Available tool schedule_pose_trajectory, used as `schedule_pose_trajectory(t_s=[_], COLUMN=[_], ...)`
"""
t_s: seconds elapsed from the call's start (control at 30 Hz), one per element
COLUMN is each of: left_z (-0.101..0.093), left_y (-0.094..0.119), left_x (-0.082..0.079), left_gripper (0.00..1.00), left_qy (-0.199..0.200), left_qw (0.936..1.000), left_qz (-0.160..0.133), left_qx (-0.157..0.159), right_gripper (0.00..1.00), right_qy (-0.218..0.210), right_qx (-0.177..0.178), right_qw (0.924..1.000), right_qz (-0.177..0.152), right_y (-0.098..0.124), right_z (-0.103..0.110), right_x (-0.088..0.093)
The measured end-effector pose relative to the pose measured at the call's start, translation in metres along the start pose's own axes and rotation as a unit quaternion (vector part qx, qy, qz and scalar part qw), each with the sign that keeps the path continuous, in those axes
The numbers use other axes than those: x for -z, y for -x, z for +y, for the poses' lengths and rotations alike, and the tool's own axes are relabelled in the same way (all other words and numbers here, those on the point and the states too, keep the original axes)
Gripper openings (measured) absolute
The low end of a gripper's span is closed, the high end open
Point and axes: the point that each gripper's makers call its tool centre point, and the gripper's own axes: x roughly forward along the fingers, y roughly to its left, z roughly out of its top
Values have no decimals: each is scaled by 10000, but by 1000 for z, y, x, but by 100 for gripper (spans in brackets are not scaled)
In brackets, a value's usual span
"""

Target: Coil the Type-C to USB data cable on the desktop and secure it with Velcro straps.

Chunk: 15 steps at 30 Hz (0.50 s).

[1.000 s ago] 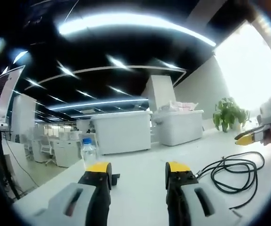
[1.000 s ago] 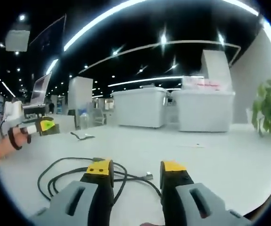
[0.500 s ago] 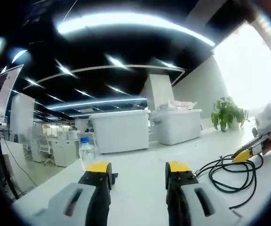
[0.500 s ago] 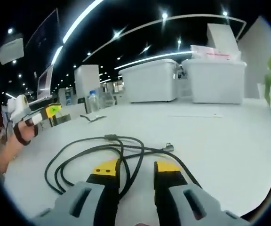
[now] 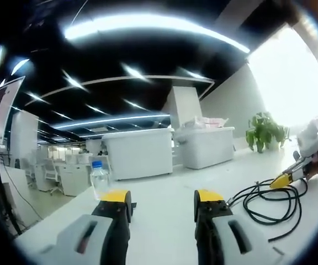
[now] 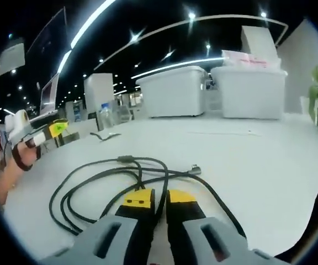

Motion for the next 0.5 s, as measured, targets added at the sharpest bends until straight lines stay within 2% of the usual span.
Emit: schedule_pose_trajectory(t_s=[0.17, 0.33, 0.5], left_z=[-1, -3, -5], left_y=[0, 1, 0], left_x=[1, 1, 2], left_gripper=[46, 46, 46], left_qy=[-19, -21, -27], left_qw=[10000, 10000, 10000], left_qz=[15, 21, 37], left_qx=[16, 42, 75], right_gripper=[3, 3, 3], right_qy=[-147, 141, 93], right_qx=[206, 327, 460], right_qw=[9996, 9989, 9967], right_qz=[-119, -320, -664], right_y=[3, 8, 15], right_z=[-12, -15, -23], right_x=[-5, -19, -34])
